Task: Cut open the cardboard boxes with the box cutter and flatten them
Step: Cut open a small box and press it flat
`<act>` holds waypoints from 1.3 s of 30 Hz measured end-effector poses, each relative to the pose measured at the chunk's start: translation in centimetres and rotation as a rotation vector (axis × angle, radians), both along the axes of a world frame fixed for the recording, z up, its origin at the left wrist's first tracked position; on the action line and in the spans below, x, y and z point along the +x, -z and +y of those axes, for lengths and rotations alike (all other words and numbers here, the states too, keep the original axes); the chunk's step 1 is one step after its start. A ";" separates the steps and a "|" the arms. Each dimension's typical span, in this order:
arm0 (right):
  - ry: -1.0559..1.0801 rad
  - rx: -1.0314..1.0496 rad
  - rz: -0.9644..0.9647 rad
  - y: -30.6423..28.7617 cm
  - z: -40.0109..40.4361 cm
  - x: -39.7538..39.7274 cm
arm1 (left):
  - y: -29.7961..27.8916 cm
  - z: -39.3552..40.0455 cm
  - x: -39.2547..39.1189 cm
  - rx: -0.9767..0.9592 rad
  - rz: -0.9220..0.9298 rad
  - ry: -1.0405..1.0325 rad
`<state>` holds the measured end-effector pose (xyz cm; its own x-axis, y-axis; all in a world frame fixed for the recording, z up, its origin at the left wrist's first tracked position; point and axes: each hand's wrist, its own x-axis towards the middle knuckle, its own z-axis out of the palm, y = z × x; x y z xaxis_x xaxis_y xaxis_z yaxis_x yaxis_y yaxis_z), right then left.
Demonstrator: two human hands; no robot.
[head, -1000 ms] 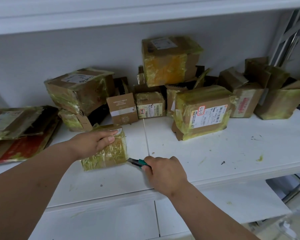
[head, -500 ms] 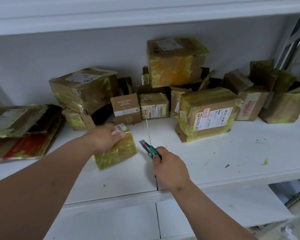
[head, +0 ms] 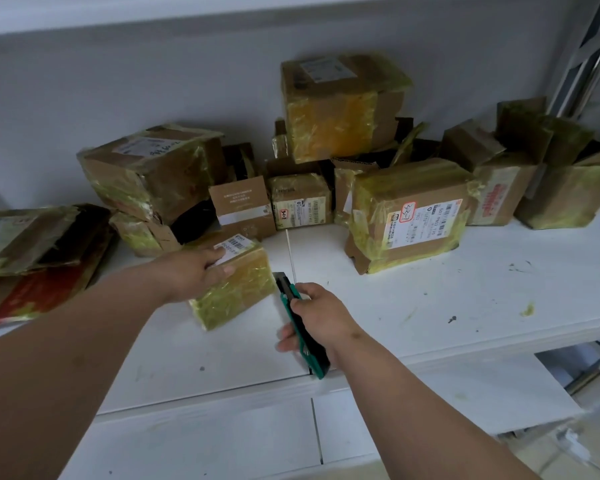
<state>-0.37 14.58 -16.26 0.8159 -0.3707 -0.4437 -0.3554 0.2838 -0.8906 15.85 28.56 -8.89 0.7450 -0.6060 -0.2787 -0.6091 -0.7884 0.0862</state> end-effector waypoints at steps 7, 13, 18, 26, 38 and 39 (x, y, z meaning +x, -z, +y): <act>0.028 0.034 -0.033 -0.4 0.4 0.7 | 0.2 0.2 0.7 -0.042 0.011 0.010; 0.049 -0.021 -0.105 -0.4 1.0 1.2 | 0.5 0.0 0.8 -0.065 0.007 0.054; 0.096 -0.033 -0.093 -0.5 2.1 1.7 | 0.7 0.0 1.5 -0.072 0.018 0.053; 0.150 -0.041 -0.061 -1.6 3.1 2.5 | 1.1 -0.3 2.2 -0.114 0.052 0.052; 0.261 0.005 -0.089 -2.4 6.5 3.6 | 1.1 -0.3 2.5 -0.167 0.066 0.062; 0.268 -0.021 -0.092 -2.5 6.9 3.9 | 1.0 -0.2 2.6 -0.180 0.073 0.061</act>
<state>3.51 21.50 -13.71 0.7240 -0.5869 -0.3623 -0.1877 0.3378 -0.9223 18.45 28.41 -9.89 0.6870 -0.6944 -0.2140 -0.6422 -0.7180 0.2684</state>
